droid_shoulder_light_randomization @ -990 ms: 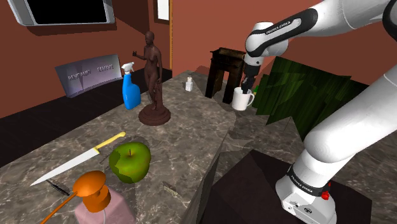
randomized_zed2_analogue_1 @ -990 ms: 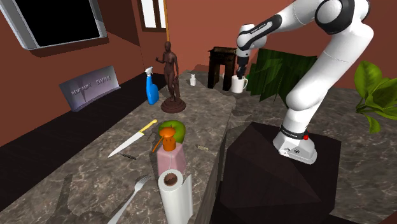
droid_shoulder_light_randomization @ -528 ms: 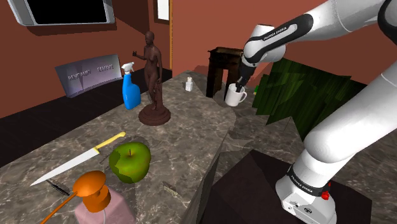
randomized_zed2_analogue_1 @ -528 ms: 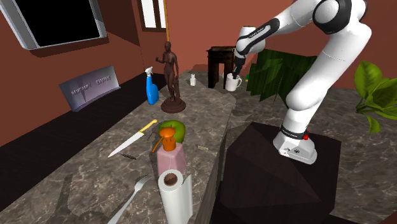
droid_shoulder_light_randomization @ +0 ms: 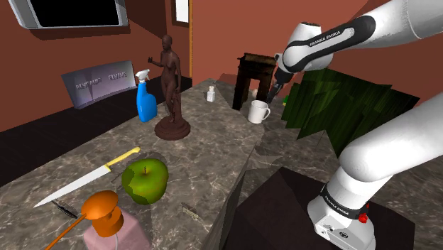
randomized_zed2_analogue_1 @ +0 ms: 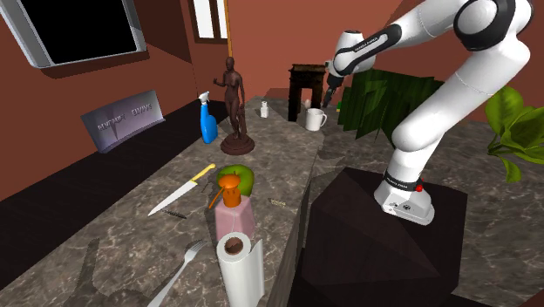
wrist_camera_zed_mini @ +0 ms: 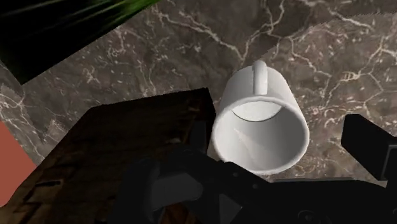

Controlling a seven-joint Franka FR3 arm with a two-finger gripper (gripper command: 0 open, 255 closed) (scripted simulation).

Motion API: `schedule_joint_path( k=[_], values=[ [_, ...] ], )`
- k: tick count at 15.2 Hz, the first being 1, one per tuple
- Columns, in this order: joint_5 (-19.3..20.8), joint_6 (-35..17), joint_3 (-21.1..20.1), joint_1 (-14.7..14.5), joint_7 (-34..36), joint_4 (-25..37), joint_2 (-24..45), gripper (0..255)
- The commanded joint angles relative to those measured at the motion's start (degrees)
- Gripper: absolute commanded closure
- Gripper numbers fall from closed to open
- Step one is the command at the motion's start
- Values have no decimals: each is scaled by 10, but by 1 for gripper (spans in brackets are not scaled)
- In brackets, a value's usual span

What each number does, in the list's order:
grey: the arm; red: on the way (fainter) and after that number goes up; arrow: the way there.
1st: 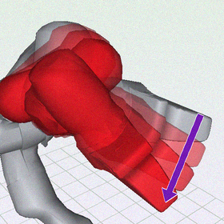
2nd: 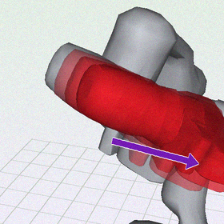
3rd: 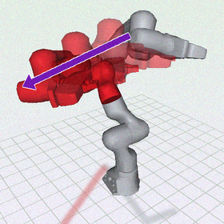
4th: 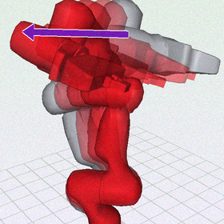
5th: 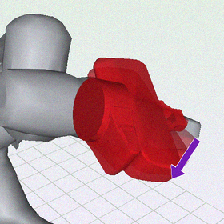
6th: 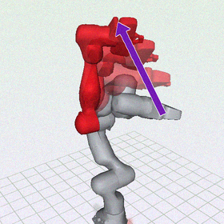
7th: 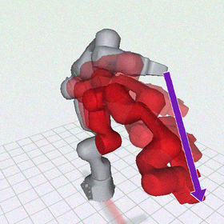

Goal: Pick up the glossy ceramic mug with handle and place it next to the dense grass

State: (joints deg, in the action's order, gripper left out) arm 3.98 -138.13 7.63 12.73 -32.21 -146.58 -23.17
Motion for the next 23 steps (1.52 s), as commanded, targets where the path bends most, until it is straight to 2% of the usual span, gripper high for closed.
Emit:
schedule_joint_path(
  k=[1,9,17,18,23],
  values=[
    [15,8,3,-1,-33,-38,-58,0],
    [13,-63,9,-3,-34,-55,-5,0],
    [13,-63,9,-3,-34,-55,-5,0],
    [13,-63,9,-3,-34,-55,-5,255],
    [13,-63,9,-3,-34,-55,-5,255]
  ],
)
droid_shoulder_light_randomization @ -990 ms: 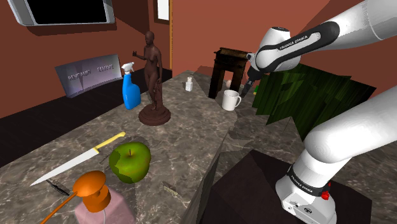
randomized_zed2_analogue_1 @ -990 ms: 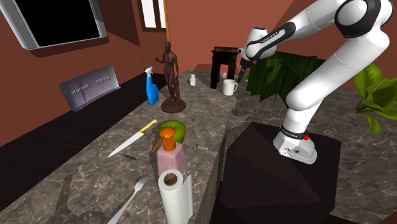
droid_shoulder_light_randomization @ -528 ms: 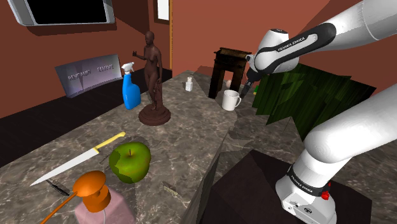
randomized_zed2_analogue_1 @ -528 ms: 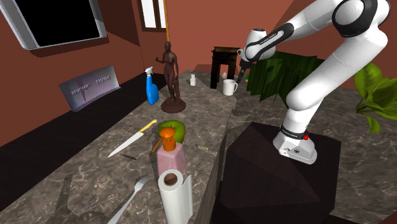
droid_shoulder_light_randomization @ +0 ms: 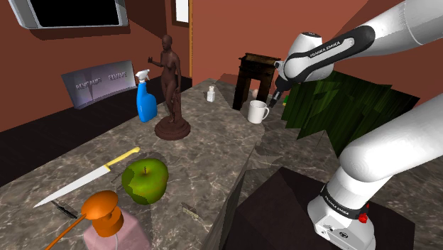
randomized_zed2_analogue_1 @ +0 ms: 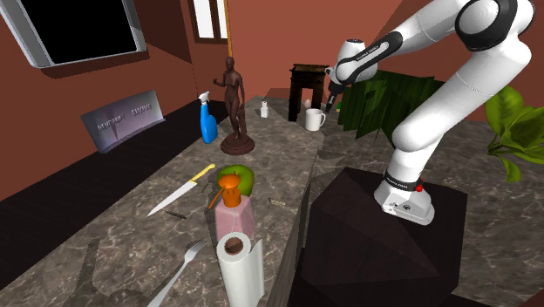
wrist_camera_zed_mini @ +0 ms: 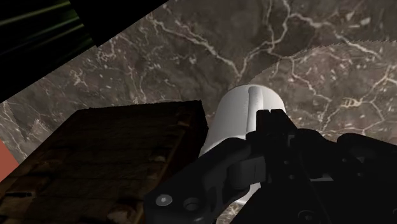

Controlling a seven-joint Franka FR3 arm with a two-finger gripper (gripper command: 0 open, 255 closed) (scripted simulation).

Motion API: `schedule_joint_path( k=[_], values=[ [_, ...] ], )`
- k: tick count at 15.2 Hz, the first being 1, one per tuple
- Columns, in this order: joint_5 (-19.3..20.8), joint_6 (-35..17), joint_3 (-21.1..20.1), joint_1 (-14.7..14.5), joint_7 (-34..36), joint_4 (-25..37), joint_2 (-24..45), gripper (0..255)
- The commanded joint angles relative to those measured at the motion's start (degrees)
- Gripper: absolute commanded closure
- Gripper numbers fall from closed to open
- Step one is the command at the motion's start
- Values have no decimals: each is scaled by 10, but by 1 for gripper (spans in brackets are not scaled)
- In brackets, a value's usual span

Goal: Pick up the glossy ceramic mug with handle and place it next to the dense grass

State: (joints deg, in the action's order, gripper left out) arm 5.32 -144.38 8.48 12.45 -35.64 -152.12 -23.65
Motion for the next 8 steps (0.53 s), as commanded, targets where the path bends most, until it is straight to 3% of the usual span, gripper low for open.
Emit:
schedule_joint_path(
  k=[1,4,5,8],
  values=[
    [0,0,0,0,0,0,0,255],
    [0,0,0,0,0,0,0,255],
    [0,0,0,0,0,0,0,0],
    [4,93,-38,-16,44,103,91,0]
  ],
)
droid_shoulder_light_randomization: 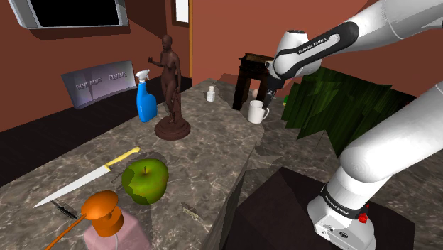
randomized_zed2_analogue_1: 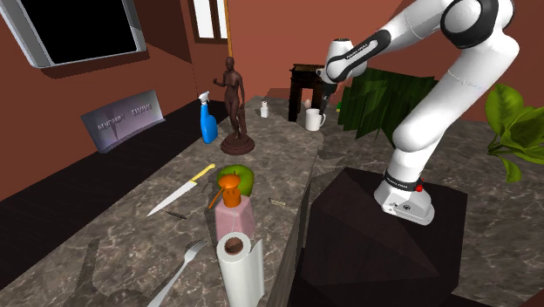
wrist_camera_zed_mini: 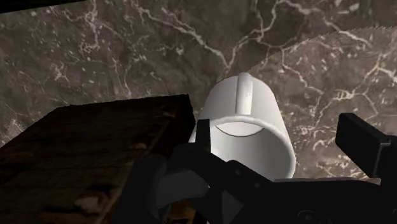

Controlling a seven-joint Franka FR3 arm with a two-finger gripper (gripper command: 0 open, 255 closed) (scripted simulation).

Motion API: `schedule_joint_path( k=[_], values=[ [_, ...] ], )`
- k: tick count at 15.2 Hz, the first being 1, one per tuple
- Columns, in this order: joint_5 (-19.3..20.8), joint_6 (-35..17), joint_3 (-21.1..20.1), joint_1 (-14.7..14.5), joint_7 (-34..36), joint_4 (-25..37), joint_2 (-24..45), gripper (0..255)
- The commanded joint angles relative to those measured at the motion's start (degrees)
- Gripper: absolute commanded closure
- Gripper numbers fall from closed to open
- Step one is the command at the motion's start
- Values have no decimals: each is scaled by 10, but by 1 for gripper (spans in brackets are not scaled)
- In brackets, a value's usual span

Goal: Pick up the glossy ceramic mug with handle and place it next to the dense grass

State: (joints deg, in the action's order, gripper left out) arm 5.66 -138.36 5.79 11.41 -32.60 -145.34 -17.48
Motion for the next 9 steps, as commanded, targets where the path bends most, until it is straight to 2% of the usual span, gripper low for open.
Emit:
schedule_joint_path(
  k=[1,3,4,9],
  values=[
    [2,65,-22,-11,26,71,62,0],
    [3,129,-39,-22,47,146,127,0],
    [4,136,-40,-23,49,154,135,0],
    [6,97,-38,-22,50,136,155,0]
  ],
)
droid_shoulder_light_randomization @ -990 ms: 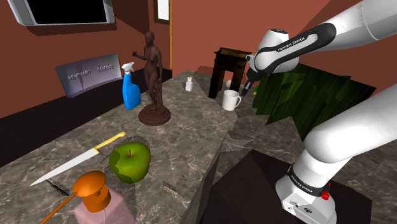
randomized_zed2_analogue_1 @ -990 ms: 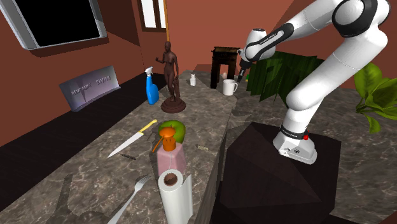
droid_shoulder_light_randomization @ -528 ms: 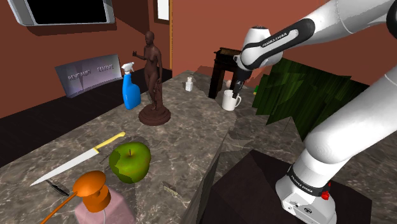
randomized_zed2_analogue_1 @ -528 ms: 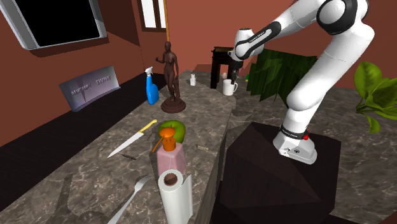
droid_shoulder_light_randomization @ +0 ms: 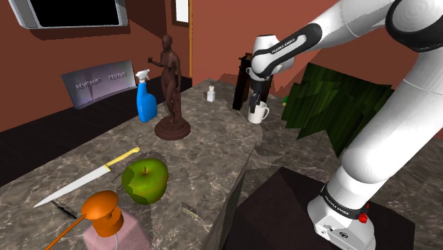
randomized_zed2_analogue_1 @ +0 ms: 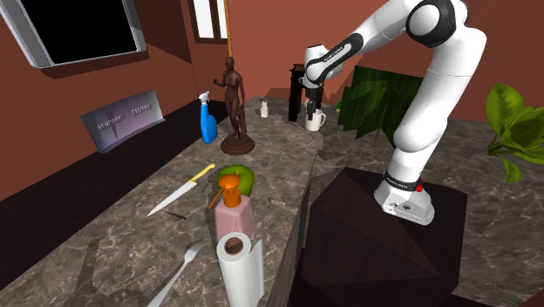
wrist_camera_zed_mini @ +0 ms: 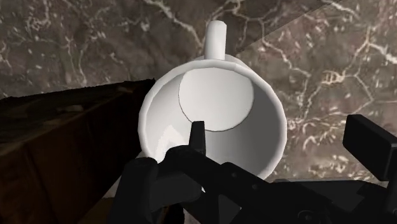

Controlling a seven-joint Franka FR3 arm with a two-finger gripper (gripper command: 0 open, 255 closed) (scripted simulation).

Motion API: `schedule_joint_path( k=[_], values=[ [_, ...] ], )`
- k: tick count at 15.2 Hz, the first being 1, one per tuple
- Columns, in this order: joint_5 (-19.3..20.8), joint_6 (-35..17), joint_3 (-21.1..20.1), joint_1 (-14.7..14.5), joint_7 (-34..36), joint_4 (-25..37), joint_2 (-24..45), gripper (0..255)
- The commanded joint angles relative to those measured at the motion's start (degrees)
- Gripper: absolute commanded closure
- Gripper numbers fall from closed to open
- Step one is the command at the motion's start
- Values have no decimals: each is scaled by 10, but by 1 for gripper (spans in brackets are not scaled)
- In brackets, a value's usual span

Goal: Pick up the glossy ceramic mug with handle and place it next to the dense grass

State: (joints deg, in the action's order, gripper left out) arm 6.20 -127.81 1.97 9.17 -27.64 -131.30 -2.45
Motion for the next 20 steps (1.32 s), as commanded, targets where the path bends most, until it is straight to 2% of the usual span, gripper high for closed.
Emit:
schedule_joint_path(
  k=[1,2,10,11,20],
  values=[
    [1,-17,1,1,1,-8,9,0],
    [2,-29,1,1,1,-13,16,0],
    [2,-29,1,1,1,-13,16,0],
    [2,-29,1,1,1,-13,16,255],
    [2,-29,1,1,1,-13,16,255]
  ],
)
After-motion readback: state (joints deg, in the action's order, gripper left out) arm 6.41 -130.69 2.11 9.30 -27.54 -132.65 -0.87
